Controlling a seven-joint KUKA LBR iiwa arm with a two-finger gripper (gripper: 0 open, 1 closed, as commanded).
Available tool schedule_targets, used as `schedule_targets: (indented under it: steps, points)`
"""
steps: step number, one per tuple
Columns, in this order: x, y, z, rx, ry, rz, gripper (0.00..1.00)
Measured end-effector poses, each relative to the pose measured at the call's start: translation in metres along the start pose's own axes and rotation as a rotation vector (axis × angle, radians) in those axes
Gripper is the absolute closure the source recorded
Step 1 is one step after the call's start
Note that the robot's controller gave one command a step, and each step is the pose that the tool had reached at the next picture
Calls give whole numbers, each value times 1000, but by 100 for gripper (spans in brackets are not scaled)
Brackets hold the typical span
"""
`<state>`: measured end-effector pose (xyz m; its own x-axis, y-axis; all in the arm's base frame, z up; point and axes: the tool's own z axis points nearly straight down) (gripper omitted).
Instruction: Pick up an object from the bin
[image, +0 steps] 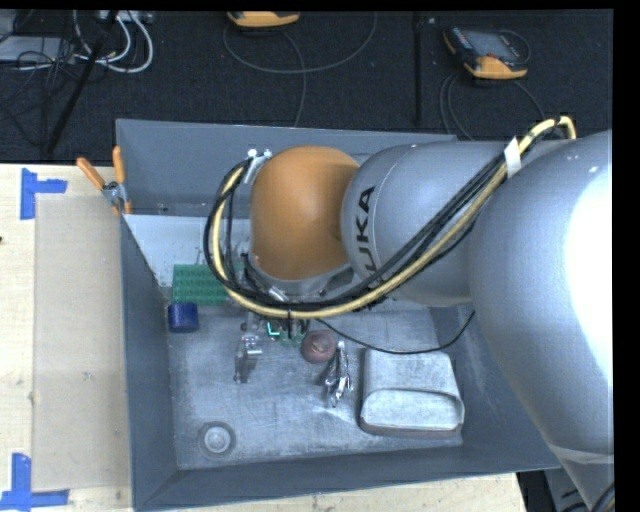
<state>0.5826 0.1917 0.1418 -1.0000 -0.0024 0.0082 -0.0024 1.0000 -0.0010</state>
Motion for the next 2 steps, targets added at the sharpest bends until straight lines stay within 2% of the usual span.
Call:
schedule_targets:
  steps: [1, 2]
  points:
    - [-6, -78, 70, -3, -11, -476, 0]
    - [48, -156, 26, 4, -4, -485, 0]
